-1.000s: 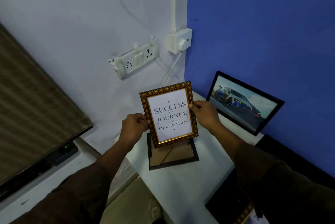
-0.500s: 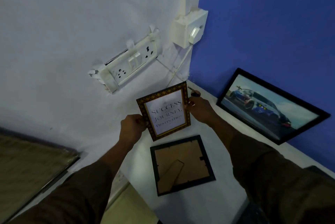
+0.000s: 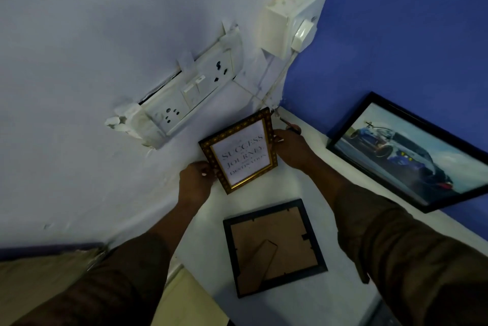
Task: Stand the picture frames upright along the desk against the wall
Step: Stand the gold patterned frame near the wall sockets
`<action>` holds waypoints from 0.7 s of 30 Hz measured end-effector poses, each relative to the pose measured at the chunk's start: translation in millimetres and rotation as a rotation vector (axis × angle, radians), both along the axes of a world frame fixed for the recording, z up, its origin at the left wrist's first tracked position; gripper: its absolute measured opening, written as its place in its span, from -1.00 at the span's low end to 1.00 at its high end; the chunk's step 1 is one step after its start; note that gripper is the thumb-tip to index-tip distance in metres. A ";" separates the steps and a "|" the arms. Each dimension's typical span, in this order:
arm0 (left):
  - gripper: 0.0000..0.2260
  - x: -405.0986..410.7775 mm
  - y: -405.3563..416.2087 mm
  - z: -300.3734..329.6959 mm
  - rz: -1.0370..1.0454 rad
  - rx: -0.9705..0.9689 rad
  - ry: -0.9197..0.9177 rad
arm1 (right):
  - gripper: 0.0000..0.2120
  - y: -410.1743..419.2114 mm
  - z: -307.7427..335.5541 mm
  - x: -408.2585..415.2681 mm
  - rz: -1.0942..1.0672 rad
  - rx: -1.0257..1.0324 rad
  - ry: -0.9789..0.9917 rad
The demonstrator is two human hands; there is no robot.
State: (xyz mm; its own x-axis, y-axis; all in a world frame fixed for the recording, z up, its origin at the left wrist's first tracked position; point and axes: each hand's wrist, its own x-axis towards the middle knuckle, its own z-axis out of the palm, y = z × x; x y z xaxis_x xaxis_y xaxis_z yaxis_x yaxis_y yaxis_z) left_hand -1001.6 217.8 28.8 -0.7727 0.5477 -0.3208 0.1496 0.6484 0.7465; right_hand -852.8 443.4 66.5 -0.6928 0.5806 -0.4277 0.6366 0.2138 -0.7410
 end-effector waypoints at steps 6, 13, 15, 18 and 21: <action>-0.83 -4.2 -0.5 -9.3 0.007 -0.007 -0.055 | -0.79 1.2 -3.4 1.7 0.053 0.030 0.015; -0.95 -2.8 -4.8 -13.6 0.011 -0.006 -0.074 | -0.61 -8.0 -15.0 10.3 0.020 -0.021 0.002; -0.88 -1.4 -8.0 -16.6 0.029 0.010 -0.105 | -0.54 -9.4 -19.8 15.2 0.014 -0.006 -0.022; -0.80 6.6 -14.0 -16.9 0.054 0.000 -0.138 | -0.42 -15.7 -21.5 28.4 -0.066 0.004 -0.063; -0.66 22.5 -24.5 -19.2 -0.034 -0.155 -0.168 | -0.44 -26.6 -28.2 53.0 -0.111 -0.033 -0.132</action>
State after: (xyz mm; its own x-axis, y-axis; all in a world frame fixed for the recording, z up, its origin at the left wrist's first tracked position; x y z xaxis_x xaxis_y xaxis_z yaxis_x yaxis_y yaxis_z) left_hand -979.1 193.3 9.6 -0.6831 0.5064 -0.5262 0.0550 0.7541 0.6544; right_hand -799.8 416.8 38.4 -0.5618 0.6341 -0.5313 0.7474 0.1138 -0.6545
